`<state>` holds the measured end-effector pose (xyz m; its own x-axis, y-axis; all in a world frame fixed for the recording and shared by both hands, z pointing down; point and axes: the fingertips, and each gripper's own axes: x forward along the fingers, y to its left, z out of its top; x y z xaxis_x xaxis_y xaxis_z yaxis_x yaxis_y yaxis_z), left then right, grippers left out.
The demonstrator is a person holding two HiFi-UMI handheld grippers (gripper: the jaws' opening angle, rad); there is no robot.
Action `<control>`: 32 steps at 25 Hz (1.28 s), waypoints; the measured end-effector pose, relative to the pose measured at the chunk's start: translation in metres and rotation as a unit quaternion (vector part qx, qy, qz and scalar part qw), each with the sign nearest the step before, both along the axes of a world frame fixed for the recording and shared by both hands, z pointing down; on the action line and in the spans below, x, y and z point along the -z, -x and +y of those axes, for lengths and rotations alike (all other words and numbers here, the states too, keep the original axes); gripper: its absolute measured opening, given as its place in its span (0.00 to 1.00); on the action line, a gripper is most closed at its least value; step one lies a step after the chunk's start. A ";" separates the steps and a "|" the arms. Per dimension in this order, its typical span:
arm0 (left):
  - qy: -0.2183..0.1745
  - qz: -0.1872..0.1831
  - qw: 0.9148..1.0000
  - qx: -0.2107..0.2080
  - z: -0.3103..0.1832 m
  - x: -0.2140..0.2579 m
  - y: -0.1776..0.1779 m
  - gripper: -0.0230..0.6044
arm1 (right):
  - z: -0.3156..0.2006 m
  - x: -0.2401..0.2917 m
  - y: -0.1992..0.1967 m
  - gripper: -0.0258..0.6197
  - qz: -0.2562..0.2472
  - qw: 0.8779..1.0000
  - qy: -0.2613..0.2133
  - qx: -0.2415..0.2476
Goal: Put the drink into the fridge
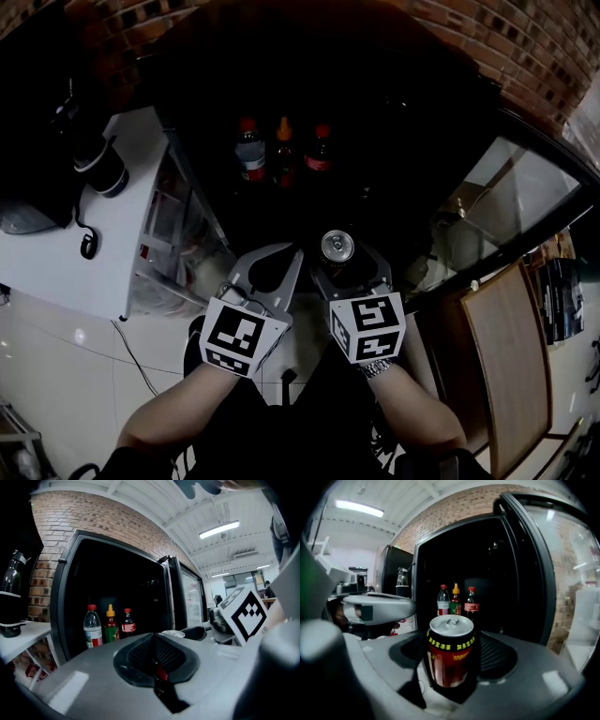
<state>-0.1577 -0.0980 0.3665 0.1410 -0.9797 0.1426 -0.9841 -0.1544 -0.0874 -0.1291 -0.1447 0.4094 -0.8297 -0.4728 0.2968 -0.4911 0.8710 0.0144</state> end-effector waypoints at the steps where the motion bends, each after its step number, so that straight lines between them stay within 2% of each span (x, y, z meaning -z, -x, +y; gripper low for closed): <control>1: 0.002 0.001 1.000 0.004 0.001 -0.002 0.004 0.04 | -0.001 -0.004 0.007 0.54 0.000 1.000 0.001 0.004; 13: 0.020 0.006 0.999 0.033 -0.012 -0.033 0.046 0.04 | -0.028 -0.053 0.062 0.54 0.002 1.000 0.008 0.020; 32: 0.036 0.023 0.999 0.031 -0.051 -0.062 0.076 0.04 | -0.080 -0.105 0.111 0.54 0.027 0.999 0.019 0.014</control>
<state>-0.2336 -0.1493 0.4285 0.0881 -0.9741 0.2084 -0.9947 -0.0971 -0.0331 -0.2396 -0.2248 0.5140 -0.8246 -0.4374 0.3588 -0.4664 0.8846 0.0065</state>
